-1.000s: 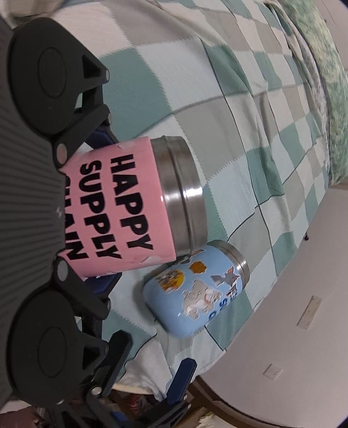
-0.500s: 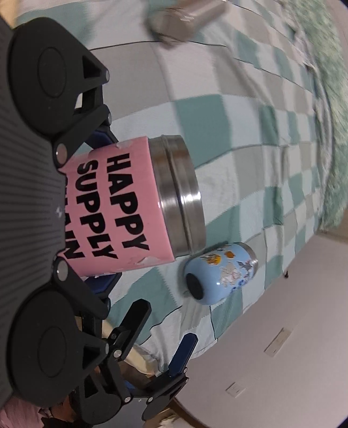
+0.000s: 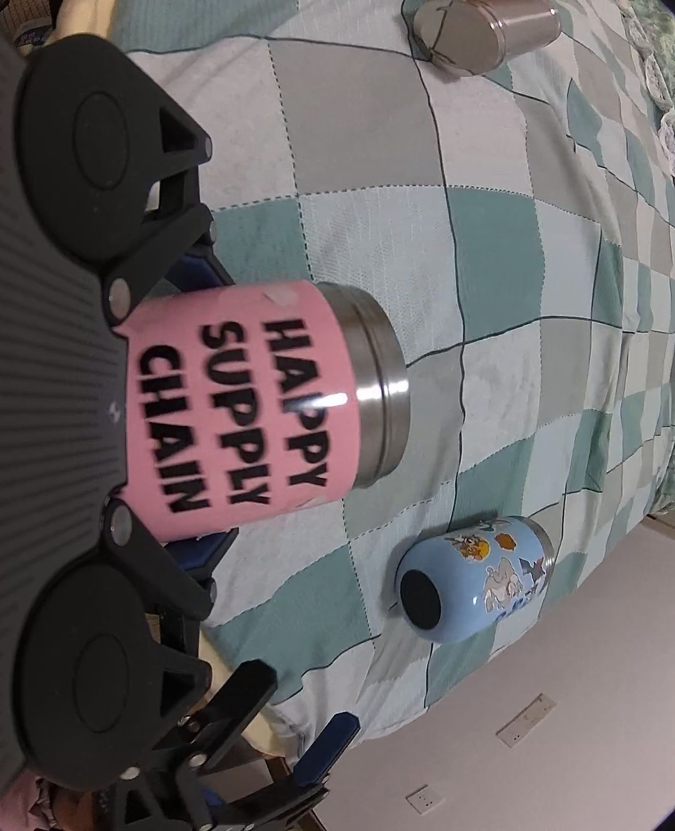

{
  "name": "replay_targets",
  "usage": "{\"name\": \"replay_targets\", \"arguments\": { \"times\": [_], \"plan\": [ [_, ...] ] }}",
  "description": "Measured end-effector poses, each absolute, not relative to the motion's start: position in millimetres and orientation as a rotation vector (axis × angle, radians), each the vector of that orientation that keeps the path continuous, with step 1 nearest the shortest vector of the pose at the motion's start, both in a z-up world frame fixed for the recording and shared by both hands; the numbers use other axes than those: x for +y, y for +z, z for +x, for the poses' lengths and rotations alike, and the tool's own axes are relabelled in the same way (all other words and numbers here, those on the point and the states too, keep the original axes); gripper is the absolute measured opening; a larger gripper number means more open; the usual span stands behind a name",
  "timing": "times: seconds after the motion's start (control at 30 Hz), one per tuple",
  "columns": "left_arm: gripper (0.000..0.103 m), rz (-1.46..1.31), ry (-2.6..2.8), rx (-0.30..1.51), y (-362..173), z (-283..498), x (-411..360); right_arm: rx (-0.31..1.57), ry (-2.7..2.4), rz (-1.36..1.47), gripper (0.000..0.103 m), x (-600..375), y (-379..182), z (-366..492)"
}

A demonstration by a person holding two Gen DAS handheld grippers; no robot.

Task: Flip cup upright
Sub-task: 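Lift the pink cup with the left tool and carry it toward the right tool, then grasp the pink cup with the right tool while the left tool releases it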

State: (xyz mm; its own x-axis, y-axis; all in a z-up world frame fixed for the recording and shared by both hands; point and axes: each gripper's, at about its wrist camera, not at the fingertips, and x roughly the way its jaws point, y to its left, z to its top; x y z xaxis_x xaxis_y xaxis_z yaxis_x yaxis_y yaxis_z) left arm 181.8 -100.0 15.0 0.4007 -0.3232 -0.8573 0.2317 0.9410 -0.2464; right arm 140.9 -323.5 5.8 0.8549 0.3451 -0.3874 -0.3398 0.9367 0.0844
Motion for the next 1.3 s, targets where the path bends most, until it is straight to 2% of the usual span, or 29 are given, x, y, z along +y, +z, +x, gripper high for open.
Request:
{"name": "replay_targets", "arguments": {
  "times": [0.17,0.2,0.23,0.67,1.1,1.3],
  "plan": [
    [0.091,-0.047,-0.362,1.074,17,180,-104,0.424,0.360,0.005,0.103,-324,3,144],
    [0.100,-0.028,-0.361,1.056,20,179,-104,0.425,0.361,0.005,0.103,-324,3,144],
    [0.103,-0.008,-0.360,1.026,25,175,-104,0.425,0.362,0.005,0.103,-323,4,144],
    [0.103,0.006,-0.344,0.783,71,141,-53,0.439,0.378,-0.004,0.103,-288,30,133],
    [0.103,0.074,-0.247,0.578,66,123,20,0.568,0.368,-0.018,0.103,-201,45,148],
    [0.103,0.123,-0.227,0.530,56,123,33,0.689,0.308,-0.004,0.103,-180,43,168]
  ]
}}
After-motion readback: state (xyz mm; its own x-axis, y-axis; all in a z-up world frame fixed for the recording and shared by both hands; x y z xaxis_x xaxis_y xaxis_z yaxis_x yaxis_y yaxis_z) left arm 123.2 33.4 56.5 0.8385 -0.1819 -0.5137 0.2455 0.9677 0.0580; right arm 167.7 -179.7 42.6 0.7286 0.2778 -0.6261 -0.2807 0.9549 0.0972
